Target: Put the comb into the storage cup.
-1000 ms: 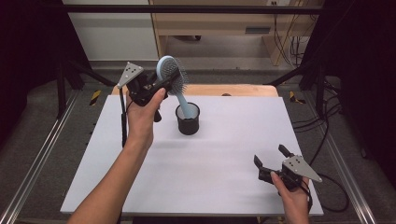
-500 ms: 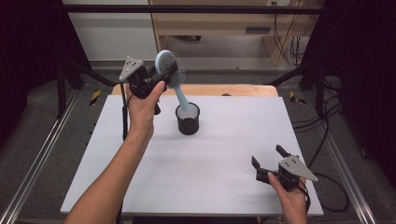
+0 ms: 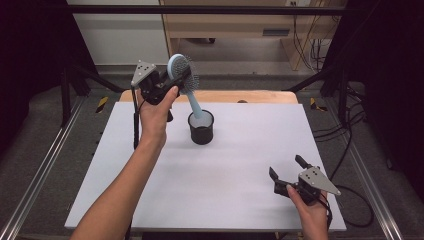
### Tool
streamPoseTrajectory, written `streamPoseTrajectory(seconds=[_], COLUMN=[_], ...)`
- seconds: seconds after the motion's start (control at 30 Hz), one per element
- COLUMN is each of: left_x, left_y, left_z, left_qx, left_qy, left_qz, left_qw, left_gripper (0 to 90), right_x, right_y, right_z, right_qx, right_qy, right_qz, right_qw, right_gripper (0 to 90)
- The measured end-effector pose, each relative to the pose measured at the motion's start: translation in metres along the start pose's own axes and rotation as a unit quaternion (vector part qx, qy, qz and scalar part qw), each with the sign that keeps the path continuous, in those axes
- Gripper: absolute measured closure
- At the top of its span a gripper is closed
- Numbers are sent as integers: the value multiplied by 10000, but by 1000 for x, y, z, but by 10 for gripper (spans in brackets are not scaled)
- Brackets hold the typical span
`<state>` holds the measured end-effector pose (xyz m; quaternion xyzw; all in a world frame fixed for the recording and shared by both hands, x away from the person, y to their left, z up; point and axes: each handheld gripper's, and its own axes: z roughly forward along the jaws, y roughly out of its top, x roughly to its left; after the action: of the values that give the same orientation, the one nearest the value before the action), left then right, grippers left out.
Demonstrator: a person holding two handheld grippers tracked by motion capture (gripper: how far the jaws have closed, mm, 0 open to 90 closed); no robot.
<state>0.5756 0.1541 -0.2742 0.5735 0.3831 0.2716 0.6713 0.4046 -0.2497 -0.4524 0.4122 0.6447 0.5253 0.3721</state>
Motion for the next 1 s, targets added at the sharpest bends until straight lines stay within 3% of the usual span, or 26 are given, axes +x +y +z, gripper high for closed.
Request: streamPoseTrajectory(seconds=[0.47, 1.0], left_x=[2, -1], left_y=[-5, -22], left_z=[4, 22], left_qx=[42, 178], left_qy=[48, 105], left_qz=[31, 169], left_qw=[10000, 9996], left_gripper=[505, 505], right_x=[0, 3], right_y=[-1, -1], right_z=[3, 3], right_qx=[36, 39], right_qy=[33, 148], right_qz=[-19, 11], right_qw=[10000, 9999], right_gripper=[43, 42])
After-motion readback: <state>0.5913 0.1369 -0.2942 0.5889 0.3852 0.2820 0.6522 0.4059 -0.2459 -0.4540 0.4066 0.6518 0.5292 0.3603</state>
